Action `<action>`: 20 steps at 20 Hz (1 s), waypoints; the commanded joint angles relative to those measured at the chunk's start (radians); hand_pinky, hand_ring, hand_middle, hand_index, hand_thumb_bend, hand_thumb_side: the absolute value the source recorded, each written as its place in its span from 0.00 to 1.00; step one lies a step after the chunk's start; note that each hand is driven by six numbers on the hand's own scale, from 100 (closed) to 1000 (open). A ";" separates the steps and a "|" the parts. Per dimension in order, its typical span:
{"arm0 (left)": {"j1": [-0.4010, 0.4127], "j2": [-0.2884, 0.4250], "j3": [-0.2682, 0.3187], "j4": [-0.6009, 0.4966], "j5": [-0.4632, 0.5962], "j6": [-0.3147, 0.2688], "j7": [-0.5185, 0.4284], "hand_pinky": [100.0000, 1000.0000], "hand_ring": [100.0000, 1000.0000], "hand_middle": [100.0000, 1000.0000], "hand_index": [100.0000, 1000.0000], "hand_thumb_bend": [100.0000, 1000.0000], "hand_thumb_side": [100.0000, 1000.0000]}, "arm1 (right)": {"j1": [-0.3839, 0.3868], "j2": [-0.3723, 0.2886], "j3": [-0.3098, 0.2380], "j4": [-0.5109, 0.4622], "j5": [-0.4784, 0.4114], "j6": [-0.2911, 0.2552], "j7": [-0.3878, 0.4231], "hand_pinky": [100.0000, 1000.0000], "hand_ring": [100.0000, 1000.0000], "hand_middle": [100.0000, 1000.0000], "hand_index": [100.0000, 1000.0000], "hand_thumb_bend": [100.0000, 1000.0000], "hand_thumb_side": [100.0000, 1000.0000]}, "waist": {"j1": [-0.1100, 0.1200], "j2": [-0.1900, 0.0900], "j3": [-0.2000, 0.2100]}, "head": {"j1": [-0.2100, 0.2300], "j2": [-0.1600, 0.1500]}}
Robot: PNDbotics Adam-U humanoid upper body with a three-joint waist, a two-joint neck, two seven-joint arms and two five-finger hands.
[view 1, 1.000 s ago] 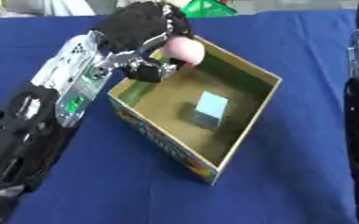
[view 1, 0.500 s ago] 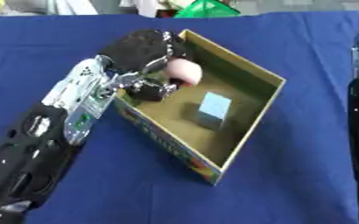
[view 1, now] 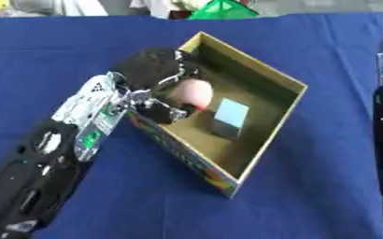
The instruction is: Pick up objects on the table and place them in the box.
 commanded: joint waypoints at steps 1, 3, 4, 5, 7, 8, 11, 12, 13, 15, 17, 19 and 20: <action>-0.012 0.006 0.003 -0.013 -0.019 -0.016 -0.038 0.62 0.79 0.81 0.91 0.47 0.39 | -0.014 -0.028 -0.003 -0.018 0.000 -0.001 -0.002 0.74 0.89 0.53 0.80 0.61 1.00 | 0.000 -0.026 0.001 | 0.003 -0.008; -0.008 0.006 0.006 -0.013 -0.032 -0.019 -0.055 0.66 0.83 0.85 0.93 0.51 0.40 | -0.014 -0.028 -0.003 -0.020 0.000 0.000 -0.002 0.74 0.89 0.53 0.80 0.61 1.00 | 0.001 -0.026 0.000 | 0.003 -0.008; -0.007 0.006 0.007 -0.013 -0.037 -0.019 -0.059 0.66 0.83 0.85 0.93 0.51 0.40 | -0.015 -0.028 -0.003 -0.020 0.000 0.000 -0.002 0.74 0.89 0.53 0.80 0.61 1.00 | 0.001 -0.026 0.000 | 0.003 -0.008; -0.005 0.005 0.009 -0.015 -0.041 -0.017 -0.059 0.67 0.83 0.85 0.93 0.51 0.41 | -0.015 -0.028 -0.003 -0.021 0.000 0.000 -0.002 0.74 0.89 0.54 0.80 0.61 1.00 | 0.001 -0.025 -0.001 | 0.003 -0.008; -0.002 0.005 0.013 -0.020 -0.044 -0.012 -0.056 0.67 0.84 0.85 0.93 0.51 0.41 | -0.016 -0.027 -0.003 -0.021 0.000 0.000 -0.003 0.74 0.88 0.54 0.80 0.61 1.00 | 0.001 -0.025 -0.002 | 0.003 -0.007; -0.001 0.005 0.015 -0.024 -0.045 -0.009 -0.052 0.67 0.84 0.85 0.93 0.50 0.41 | -0.016 -0.027 -0.003 -0.022 0.000 0.000 -0.003 0.74 0.88 0.54 0.80 0.61 1.00 | 0.001 -0.025 -0.002 | 0.003 -0.006; 0.000 0.008 0.026 -0.049 -0.037 0.011 -0.018 0.65 0.81 0.83 0.92 0.43 0.42 | -0.015 -0.027 -0.002 -0.022 0.001 0.001 -0.003 0.74 0.88 0.54 0.80 0.61 1.00 | 0.002 -0.025 -0.002 | 0.002 -0.005; -0.001 0.011 0.030 -0.062 -0.031 0.020 0.000 0.65 0.81 0.82 0.92 0.42 0.43 | -0.015 -0.027 -0.002 -0.022 0.001 0.001 -0.004 0.74 0.88 0.54 0.80 0.61 1.00 | 0.002 -0.026 -0.002 | 0.003 -0.005; -0.004 0.014 0.038 -0.077 -0.023 0.031 0.023 0.65 0.80 0.81 0.92 0.35 0.46 | -0.015 -0.026 -0.002 -0.022 0.001 0.001 -0.004 0.74 0.88 0.54 0.80 0.61 1.00 | 0.002 -0.027 -0.002 | 0.003 -0.004; -0.011 0.023 0.062 -0.115 0.000 0.057 0.086 0.64 0.78 0.79 0.91 0.22 0.51 | -0.016 -0.025 -0.001 -0.023 0.002 0.000 -0.005 0.74 0.88 0.54 0.80 0.61 1.00 | 0.002 -0.029 -0.001 | 0.003 -0.003; -0.021 0.032 0.090 -0.146 0.047 0.090 0.160 0.63 0.76 0.76 0.91 0.15 0.54 | -0.016 -0.024 -0.001 -0.024 0.002 -0.001 -0.006 0.73 0.88 0.54 0.80 0.61 1.00 | 0.002 -0.031 -0.001 | 0.003 -0.001; -0.034 0.047 0.120 -0.173 0.110 0.121 0.230 0.61 0.74 0.75 0.90 0.09 0.52 | -0.016 -0.024 0.001 -0.026 0.003 -0.002 -0.007 0.73 0.88 0.54 0.80 0.61 1.00 | 0.003 -0.033 0.000 | 0.002 0.000; -0.039 0.055 0.131 -0.186 0.140 0.134 0.256 0.61 0.74 0.74 0.90 0.07 0.52 | -0.015 -0.024 0.001 -0.027 0.004 -0.003 -0.007 0.73 0.88 0.54 0.80 0.61 1.00 | 0.003 -0.034 0.000 | 0.001 0.000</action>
